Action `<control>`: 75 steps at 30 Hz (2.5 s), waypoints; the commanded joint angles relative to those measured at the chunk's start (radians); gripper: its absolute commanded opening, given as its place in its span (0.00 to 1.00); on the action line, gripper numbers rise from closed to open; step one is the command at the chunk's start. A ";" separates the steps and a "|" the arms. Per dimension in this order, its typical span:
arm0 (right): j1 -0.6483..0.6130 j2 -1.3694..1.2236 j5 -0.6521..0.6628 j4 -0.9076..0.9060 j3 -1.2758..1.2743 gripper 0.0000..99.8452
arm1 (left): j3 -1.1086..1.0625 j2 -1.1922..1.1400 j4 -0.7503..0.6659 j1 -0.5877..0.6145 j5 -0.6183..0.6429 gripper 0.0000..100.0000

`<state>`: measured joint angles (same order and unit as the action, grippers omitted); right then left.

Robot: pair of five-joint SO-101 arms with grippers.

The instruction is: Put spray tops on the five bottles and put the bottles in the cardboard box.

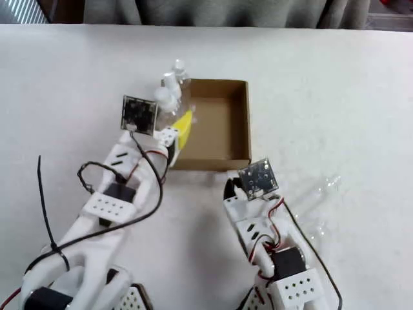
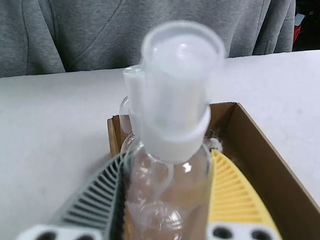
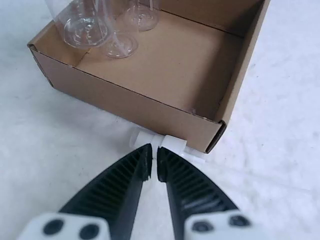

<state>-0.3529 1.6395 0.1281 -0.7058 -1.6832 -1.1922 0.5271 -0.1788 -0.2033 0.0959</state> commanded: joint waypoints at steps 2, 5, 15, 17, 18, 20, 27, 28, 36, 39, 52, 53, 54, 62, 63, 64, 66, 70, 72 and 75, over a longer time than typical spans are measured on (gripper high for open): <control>0.008 0.007 0.014 0.018 -0.012 0.02 | 0.015 -0.030 -0.032 0.007 -0.005 0.02; 0.008 0.007 0.015 0.018 -0.012 0.02 | 0.017 -0.067 -0.068 0.007 -0.005 0.02; 0.008 0.007 0.018 0.018 -0.012 0.02 | 0.020 -0.182 -0.166 0.015 -0.005 0.02; 0.008 0.007 0.018 0.018 -0.012 0.02 | 0.020 -0.193 -0.166 0.015 -0.005 0.02; 0.008 0.007 0.018 0.018 -0.012 0.02 | 0.020 -0.197 -0.166 0.015 -0.005 0.02; 0.008 0.007 0.018 0.018 -0.012 0.02 | 0.017 -0.208 -0.166 0.008 -0.005 0.02; 0.008 0.007 0.020 0.018 -0.012 0.02 | 0.015 -0.226 -0.166 0.015 -0.005 0.02; 0.008 0.007 0.020 0.018 -0.012 0.02 | 0.014 -0.228 -0.166 0.015 -0.005 0.02; 0.008 0.007 0.020 0.016 -0.012 0.02 | 0.020 -0.291 -0.167 0.010 -0.012 0.02; 0.008 0.007 0.020 0.016 -0.012 0.02 | 0.021 -0.298 -0.167 0.008 -0.012 0.02; 0.008 0.007 0.020 0.016 -0.012 0.02 | 0.017 -0.305 -0.161 0.016 -0.012 0.09; 0.008 0.007 0.020 0.016 -0.012 0.02 | 0.014 -0.305 -0.160 0.016 -0.009 0.14; 0.008 0.007 0.020 0.016 -0.012 0.02 | 0.011 -0.306 -0.150 0.016 -0.009 0.18; 0.008 0.007 0.020 0.016 -0.012 0.02 | 0.006 -0.298 -0.094 0.038 -0.011 0.29; 0.008 0.007 0.020 0.016 -0.012 0.02 | 0.008 -0.298 -0.094 0.047 -0.011 0.29; 0.008 0.007 0.020 0.016 -0.012 0.02 | 0.008 -0.298 -0.094 0.056 -0.011 0.29; 0.008 0.007 0.020 0.016 -0.012 0.02 | 0.008 -0.297 -0.094 0.065 -0.012 0.29; 0.008 0.007 0.020 0.016 -0.012 0.02 | 0.008 -0.297 -0.094 0.065 -0.012 0.29; 0.008 0.007 0.020 0.016 -0.012 0.02 | 0.006 -0.297 -0.094 0.065 -0.012 0.30; 0.008 0.007 0.020 0.016 -0.012 0.02 | 0.006 -0.297 -0.095 0.065 -0.012 0.30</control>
<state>-0.3529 1.6395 0.1358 -0.7058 -1.6832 -1.1953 0.2217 -0.2723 -0.1573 0.0913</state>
